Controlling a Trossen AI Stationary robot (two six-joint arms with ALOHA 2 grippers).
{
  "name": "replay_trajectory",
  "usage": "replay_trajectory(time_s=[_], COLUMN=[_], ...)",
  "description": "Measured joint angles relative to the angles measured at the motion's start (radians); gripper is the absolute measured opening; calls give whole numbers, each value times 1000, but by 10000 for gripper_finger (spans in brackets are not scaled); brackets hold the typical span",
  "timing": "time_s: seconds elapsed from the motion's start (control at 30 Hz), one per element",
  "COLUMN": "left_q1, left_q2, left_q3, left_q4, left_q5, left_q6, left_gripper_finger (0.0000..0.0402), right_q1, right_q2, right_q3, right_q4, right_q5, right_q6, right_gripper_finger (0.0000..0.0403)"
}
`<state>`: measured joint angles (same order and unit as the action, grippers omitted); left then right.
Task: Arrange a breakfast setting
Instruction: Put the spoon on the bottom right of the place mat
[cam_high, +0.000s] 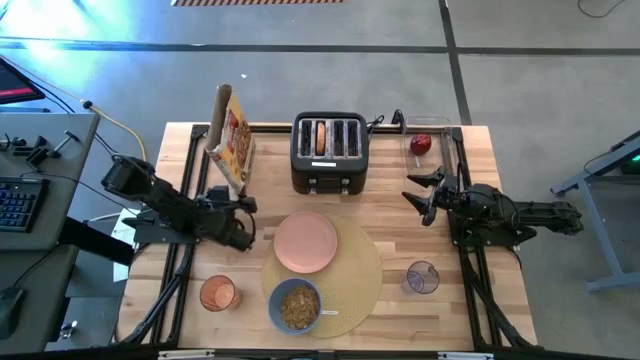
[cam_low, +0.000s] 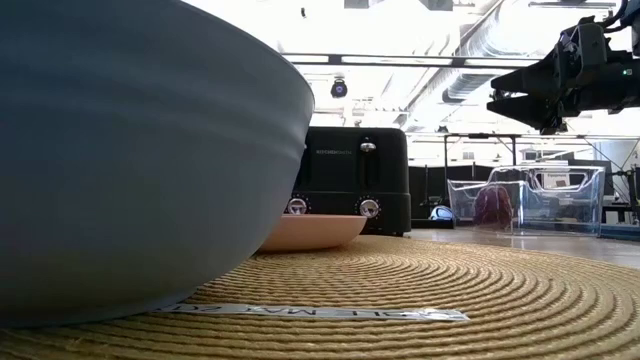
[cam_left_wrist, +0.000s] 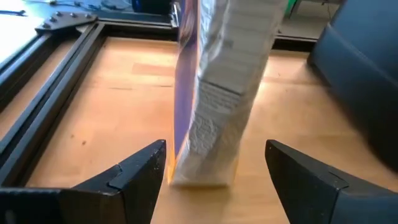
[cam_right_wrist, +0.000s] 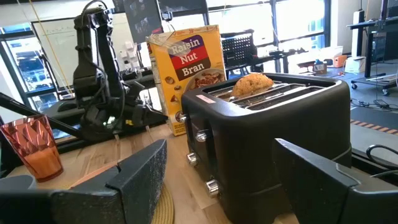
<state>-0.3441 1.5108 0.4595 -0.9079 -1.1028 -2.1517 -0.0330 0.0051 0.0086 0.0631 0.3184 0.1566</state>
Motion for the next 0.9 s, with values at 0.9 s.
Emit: replay_trajectory(time_s=[0.9], left_q1=[-201], left_q2=[0], left_q3=[0], left_q4=[143], left_q5=[-314], left_q6=[73], left_gripper_finger=[264], right_q1=[0], right_q2=[0], right_q3=[0], right_q4=[0], right_q5=[0], right_q6=[0], right_gripper_finger=[284])
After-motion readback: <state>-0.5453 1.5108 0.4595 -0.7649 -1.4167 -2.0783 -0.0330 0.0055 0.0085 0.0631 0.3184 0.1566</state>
